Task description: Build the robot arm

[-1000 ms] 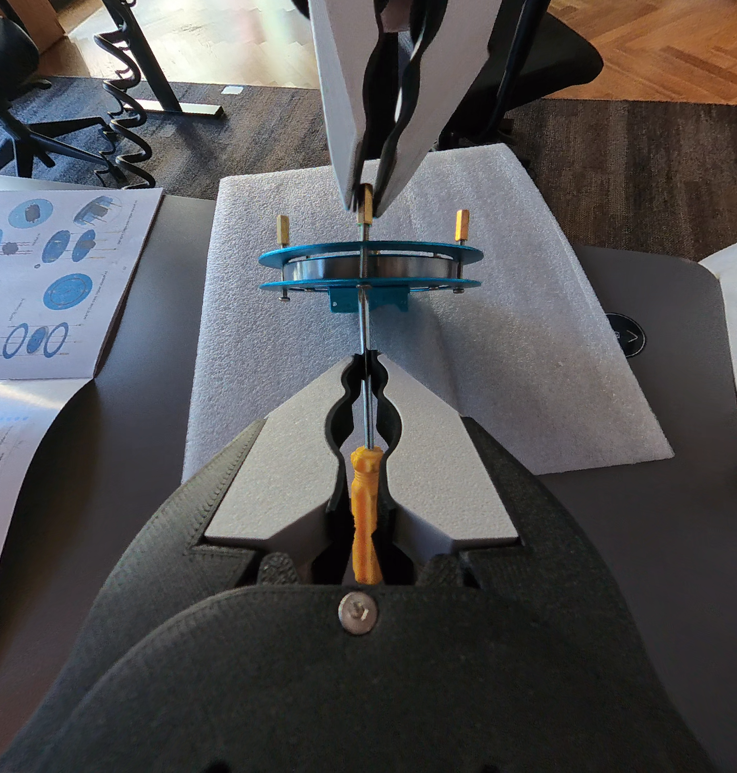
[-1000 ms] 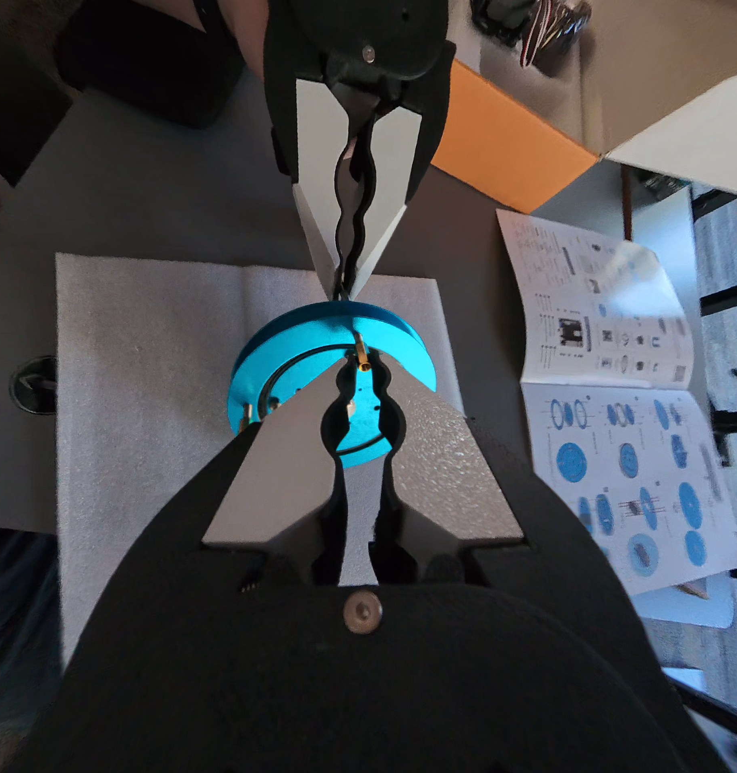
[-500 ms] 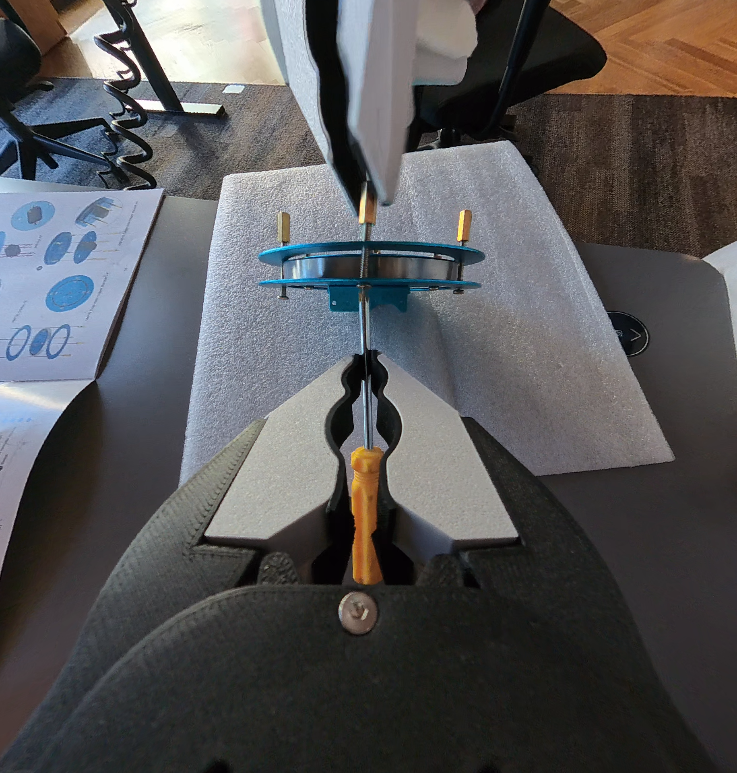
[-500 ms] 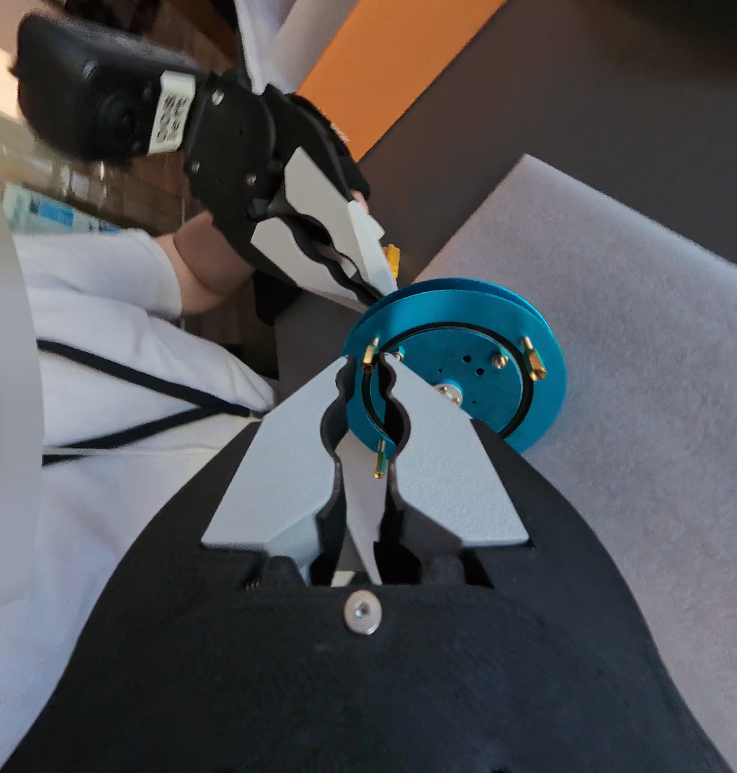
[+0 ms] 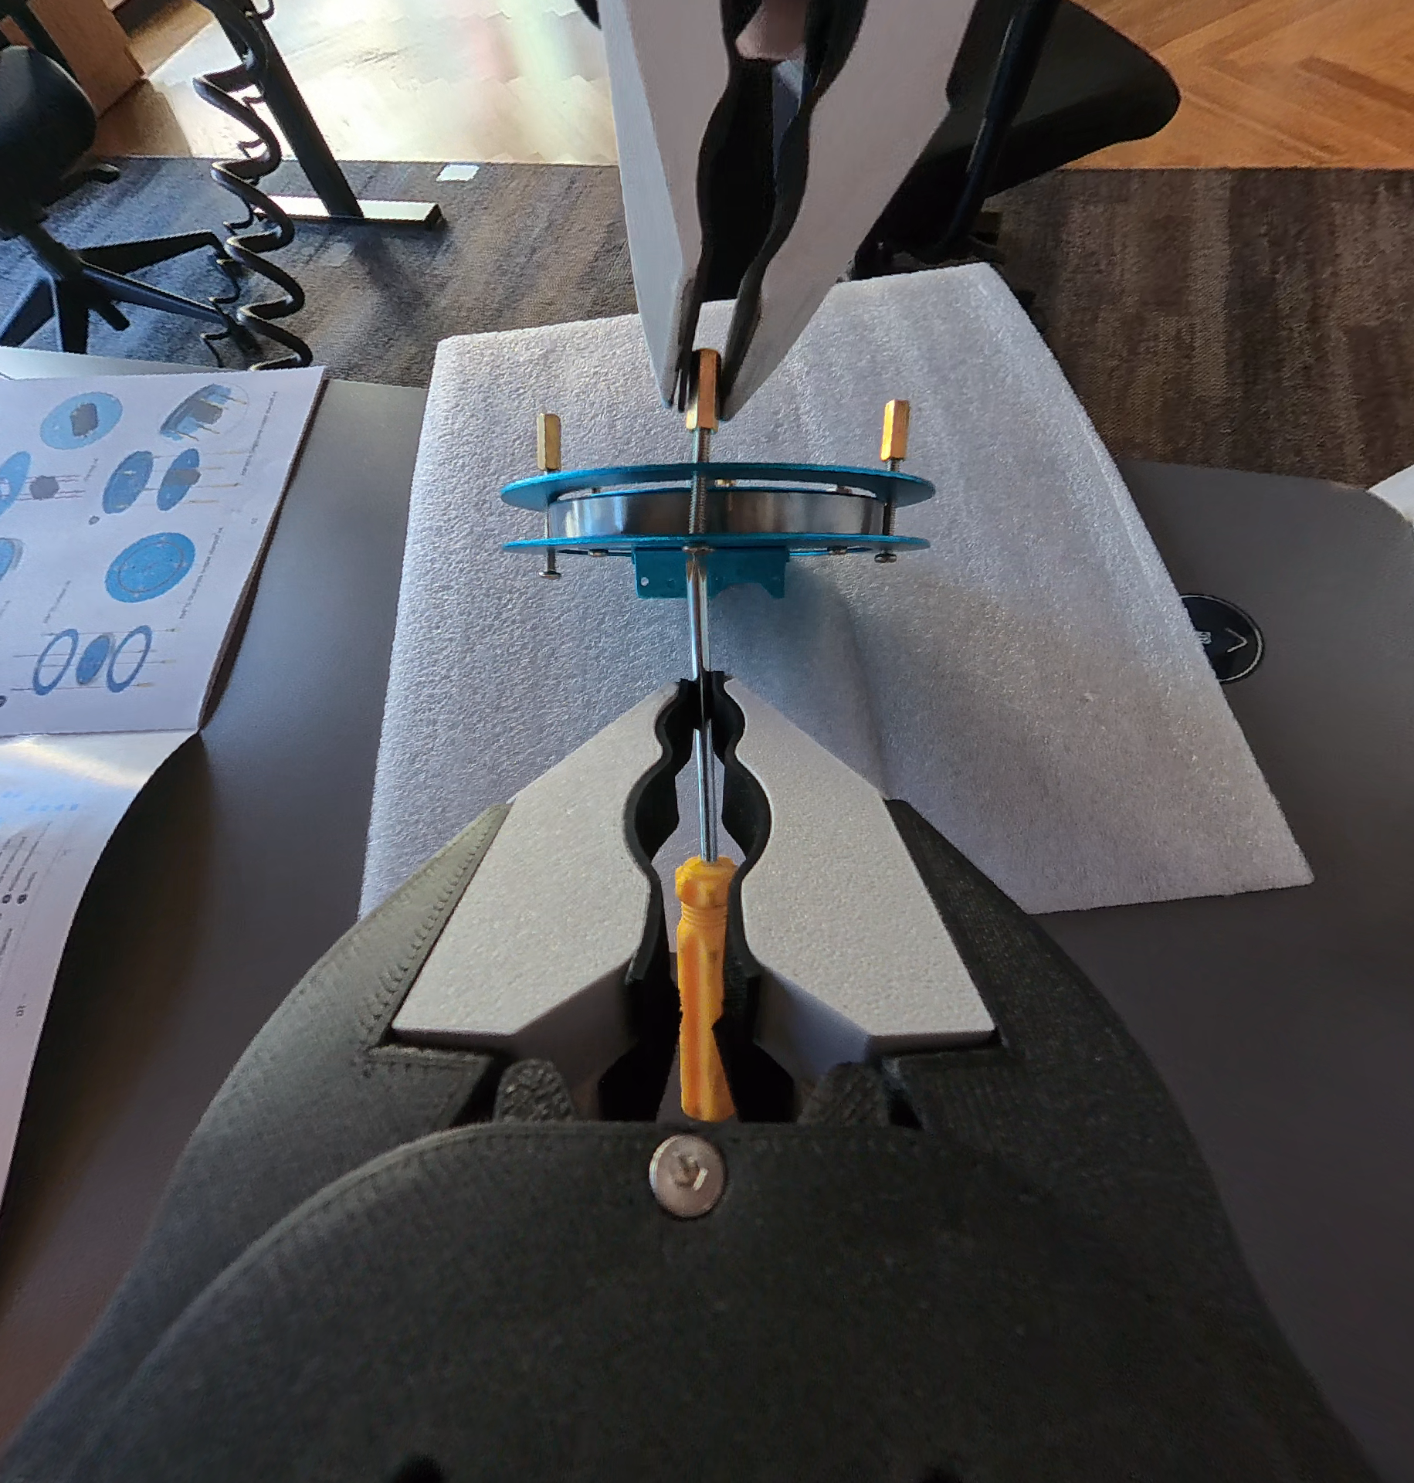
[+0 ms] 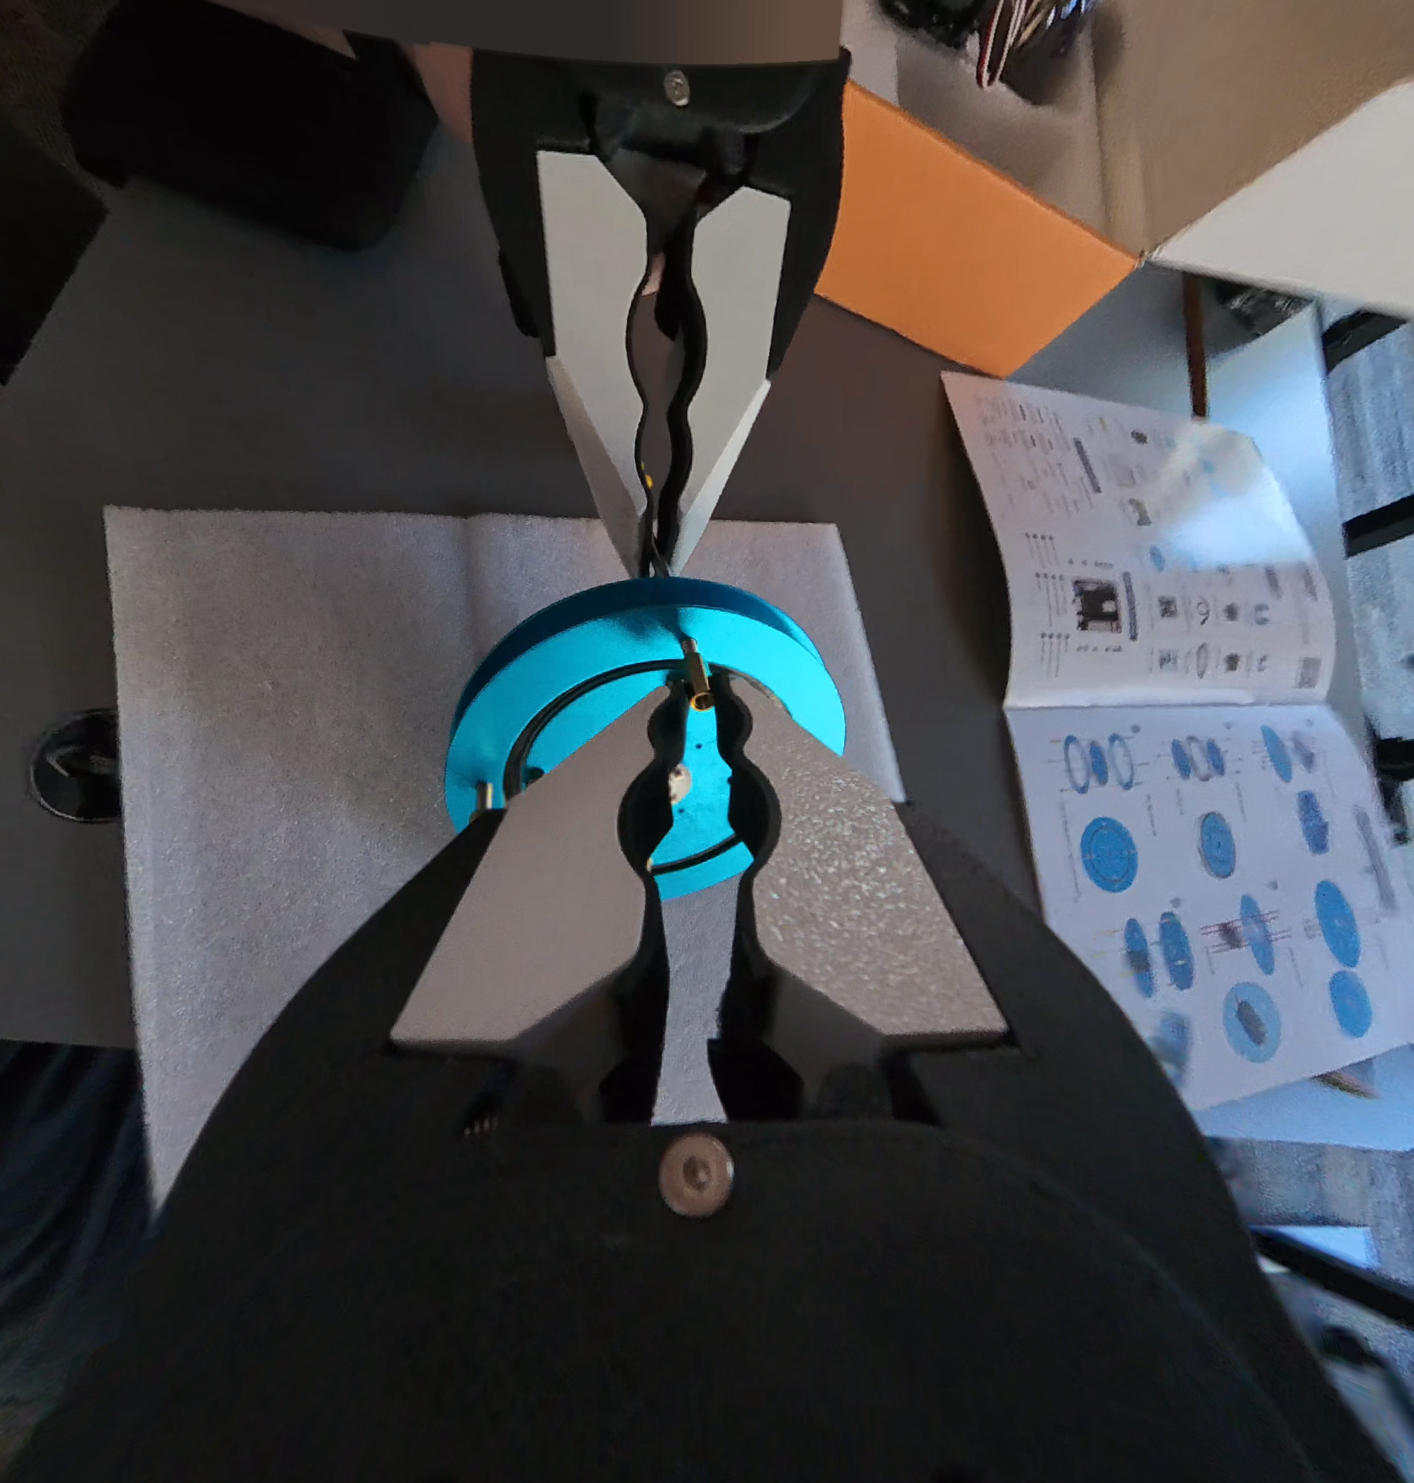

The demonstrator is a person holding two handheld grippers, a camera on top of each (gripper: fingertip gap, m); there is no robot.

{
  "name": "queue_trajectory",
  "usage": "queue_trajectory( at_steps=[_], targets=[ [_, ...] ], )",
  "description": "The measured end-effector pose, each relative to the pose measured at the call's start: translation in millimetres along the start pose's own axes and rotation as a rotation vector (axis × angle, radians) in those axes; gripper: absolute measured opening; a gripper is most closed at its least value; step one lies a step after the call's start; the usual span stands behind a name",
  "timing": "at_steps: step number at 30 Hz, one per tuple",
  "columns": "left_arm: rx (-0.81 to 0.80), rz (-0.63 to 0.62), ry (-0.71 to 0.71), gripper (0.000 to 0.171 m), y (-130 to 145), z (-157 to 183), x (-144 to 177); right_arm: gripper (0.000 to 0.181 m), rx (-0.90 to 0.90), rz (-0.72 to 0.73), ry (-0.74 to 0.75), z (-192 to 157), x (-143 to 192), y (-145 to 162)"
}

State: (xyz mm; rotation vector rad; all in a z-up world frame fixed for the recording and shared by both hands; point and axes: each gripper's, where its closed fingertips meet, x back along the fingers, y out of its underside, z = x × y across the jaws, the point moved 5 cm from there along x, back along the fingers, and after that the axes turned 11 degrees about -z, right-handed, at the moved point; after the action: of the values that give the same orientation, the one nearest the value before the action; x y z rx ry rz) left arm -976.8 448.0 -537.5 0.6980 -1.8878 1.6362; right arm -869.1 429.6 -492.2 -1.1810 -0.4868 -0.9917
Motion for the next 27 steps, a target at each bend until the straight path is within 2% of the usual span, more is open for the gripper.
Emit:
queue_trajectory(
  at_steps=[5, 10, 12, 14, 16, 18, 22, 23, 25, 27],
  targets=[
    [-0.007, -0.006, -0.013, 0.002, 0, 0, 0, 0.004, -0.382, -0.023, -0.231, 5, -1, 1],
    [-0.01, -0.012, -0.019, 0.002, 0, 0, 0, 0.004, -0.849, -0.048, -0.467, 10, -4, 4],
    [-0.014, -0.012, -0.02, 0.002, 0, 0, -1, 0.005, -0.978, -0.035, -0.548, 10, -5, 6],
    [-0.013, -0.01, -0.014, 0.002, -1, 1, -1, 0.006, -1.013, 0.004, -0.619, 11, -5, 5],
    [-0.016, -0.01, -0.014, 0.002, -1, 1, -1, 0.013, -0.896, 0.031, -0.622, 8, -4, 4],
    [-0.015, -0.006, -0.012, 0.002, -1, 1, -1, 0.019, -0.688, 0.034, -0.533, 5, -1, 2],
    [-0.014, -0.007, -0.009, 0.002, -1, 0, -1, 0.018, -0.166, -0.04, -0.096, 5, 1, 0],
    [-0.016, -0.007, -0.009, 0.002, 0, 1, -1, 0.017, -0.07, -0.048, -0.053, 1, 0, -2],
    [-0.017, -0.008, -0.009, 0.002, 0, 1, -1, 0.006, 0.019, -0.056, -0.009, -3, -2, -7],
    [-0.019, -0.011, -0.017, 0.002, 0, 0, -1, 0.007, 0.035, -0.091, 0.003, -2, -6, -5]
  ],
)
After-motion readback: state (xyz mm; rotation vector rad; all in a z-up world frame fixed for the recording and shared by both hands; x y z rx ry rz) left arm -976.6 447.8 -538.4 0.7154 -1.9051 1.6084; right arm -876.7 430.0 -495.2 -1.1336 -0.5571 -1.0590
